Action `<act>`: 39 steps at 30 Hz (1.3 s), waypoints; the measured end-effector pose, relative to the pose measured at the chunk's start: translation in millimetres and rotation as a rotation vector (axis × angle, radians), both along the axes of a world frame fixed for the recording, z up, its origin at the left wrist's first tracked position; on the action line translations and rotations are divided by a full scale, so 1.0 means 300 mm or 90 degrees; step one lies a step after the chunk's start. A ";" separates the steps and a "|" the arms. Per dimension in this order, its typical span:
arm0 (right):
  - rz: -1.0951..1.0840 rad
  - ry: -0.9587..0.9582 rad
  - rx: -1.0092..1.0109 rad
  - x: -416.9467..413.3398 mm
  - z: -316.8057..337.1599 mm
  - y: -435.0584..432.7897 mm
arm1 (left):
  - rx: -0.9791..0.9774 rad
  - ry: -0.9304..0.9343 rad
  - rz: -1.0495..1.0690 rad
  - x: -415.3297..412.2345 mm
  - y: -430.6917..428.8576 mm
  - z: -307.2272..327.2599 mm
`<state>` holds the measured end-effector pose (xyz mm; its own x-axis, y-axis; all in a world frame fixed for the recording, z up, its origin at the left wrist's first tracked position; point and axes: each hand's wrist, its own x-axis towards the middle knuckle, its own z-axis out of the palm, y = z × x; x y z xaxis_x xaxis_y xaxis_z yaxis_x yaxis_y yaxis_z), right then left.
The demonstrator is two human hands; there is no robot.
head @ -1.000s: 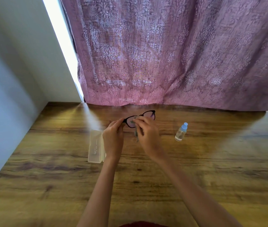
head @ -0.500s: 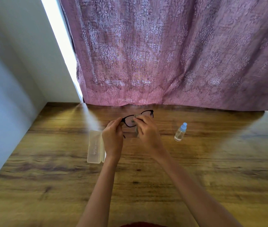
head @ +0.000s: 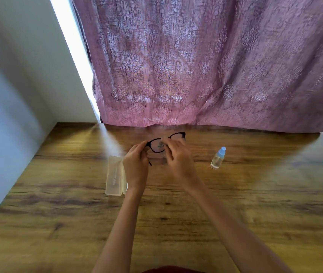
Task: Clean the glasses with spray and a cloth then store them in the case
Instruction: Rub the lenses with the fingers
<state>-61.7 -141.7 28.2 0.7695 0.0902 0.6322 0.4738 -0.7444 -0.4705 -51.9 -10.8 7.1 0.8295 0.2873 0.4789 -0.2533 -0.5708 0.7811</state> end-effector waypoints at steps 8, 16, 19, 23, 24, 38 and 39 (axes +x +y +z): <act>0.062 -0.004 -0.055 -0.019 0.010 0.034 | 0.011 -0.014 -0.022 -0.010 -0.022 -0.008; 0.012 0.014 -0.051 0.001 0.013 -0.002 | -0.012 -0.009 0.007 -0.004 -0.004 -0.006; 0.022 0.007 -0.074 -0.027 -0.003 0.003 | -0.016 -0.005 0.010 -0.007 -0.008 -0.007; 0.062 -0.014 -0.104 -0.038 0.009 0.030 | 0.000 -0.009 -0.006 -0.009 -0.015 -0.006; 0.068 -0.013 -0.112 -0.031 0.018 0.035 | 0.005 -0.014 -0.008 -0.009 -0.016 -0.006; 0.027 -0.009 -0.105 -0.033 0.005 0.008 | -0.007 -0.018 0.010 -0.009 -0.020 0.002; 0.038 -0.012 -0.112 -0.036 0.007 0.018 | -0.001 -0.017 0.009 -0.009 -0.020 0.002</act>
